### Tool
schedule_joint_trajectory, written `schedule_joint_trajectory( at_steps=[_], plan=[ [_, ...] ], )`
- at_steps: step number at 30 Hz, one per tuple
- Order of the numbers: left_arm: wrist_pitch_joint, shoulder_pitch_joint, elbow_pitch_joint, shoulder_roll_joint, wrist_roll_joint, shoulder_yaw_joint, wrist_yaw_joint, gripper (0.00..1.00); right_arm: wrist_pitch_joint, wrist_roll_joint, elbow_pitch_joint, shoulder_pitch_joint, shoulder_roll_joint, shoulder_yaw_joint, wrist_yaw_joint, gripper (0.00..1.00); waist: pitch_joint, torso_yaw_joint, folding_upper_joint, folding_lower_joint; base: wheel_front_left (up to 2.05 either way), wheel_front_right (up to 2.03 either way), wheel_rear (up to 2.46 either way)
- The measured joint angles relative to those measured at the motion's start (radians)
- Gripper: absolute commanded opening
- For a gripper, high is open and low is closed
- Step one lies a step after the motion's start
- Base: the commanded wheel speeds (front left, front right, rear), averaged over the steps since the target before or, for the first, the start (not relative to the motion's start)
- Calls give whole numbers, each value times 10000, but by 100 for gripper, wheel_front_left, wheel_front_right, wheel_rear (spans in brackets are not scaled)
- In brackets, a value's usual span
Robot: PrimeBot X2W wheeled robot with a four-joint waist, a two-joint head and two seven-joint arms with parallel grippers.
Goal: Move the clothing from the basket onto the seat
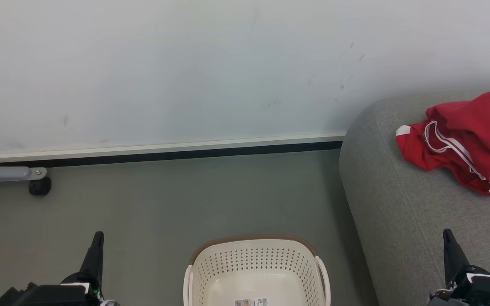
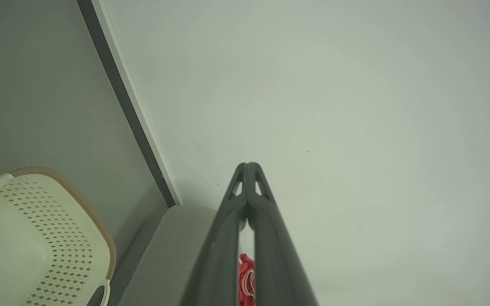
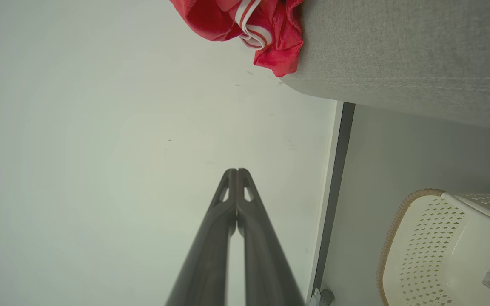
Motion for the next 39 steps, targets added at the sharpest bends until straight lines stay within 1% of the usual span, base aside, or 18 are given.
schedule_joint_trajectory(
  at_steps=[39],
  plan=[
    [0, 0, -2, 0, 0, 0, 0, 0, 0, 0, -2, 0, 0, 0, 0, 0, 1, 0, 0, 0, 0, 0, 0]
  ],
)
